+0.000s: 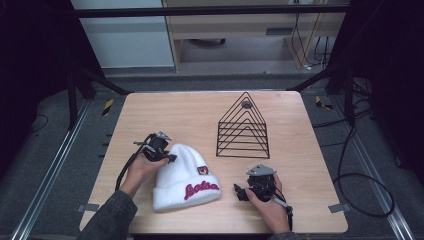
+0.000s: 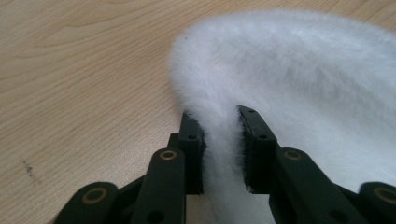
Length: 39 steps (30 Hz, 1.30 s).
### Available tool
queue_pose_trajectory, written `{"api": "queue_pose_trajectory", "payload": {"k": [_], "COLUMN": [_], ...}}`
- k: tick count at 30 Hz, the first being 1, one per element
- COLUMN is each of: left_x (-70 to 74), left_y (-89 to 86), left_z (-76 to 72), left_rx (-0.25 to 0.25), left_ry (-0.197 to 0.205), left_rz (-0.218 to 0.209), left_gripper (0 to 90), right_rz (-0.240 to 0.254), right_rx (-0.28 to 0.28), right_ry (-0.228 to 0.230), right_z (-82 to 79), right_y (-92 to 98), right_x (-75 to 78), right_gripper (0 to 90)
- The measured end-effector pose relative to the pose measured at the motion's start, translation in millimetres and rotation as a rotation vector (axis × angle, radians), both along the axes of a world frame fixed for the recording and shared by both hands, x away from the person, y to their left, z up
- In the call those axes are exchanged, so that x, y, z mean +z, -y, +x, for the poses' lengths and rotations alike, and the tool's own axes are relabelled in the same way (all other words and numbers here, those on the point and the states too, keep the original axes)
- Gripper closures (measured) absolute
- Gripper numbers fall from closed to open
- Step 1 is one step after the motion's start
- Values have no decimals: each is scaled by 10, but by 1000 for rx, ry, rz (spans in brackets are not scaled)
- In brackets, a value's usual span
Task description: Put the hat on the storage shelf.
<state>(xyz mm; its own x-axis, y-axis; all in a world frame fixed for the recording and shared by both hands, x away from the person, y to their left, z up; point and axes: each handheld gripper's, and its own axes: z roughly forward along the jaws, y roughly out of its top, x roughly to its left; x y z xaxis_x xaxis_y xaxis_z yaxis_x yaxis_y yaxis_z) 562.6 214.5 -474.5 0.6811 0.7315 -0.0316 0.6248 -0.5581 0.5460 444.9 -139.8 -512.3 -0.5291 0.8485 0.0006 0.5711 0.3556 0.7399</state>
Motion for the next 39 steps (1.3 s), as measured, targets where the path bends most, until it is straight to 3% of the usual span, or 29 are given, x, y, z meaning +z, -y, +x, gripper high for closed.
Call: {"api": "queue_pose_trajectory", "payload": {"k": [7,14,24,31,35,39], "left_x": [25,232,684,1095,1351,1569], "left_y": [8,-3,111,253,314,354], "left_z": [-65,-215,-534,-744,-810,-842], "left_rx": [1,-3,-89,-161,-195,-221], "left_ry": [36,119,241,340,390,438], "left_rz": [-3,-50,-79,-89,-91,-81], "left_gripper": [815,827,829,829,830,831], "right_rz": [0,0,0,4,32,46], "right_rx": [0,0,1,11,6,8], "right_ry": [0,1,1,4,42,95], "right_z": [0,1,0,0,-35,-99], "right_y": [0,0,0,9,61,96], "right_x": [0,0,0,4,85,294], "right_gripper": [98,98,99,124,161,185]}}
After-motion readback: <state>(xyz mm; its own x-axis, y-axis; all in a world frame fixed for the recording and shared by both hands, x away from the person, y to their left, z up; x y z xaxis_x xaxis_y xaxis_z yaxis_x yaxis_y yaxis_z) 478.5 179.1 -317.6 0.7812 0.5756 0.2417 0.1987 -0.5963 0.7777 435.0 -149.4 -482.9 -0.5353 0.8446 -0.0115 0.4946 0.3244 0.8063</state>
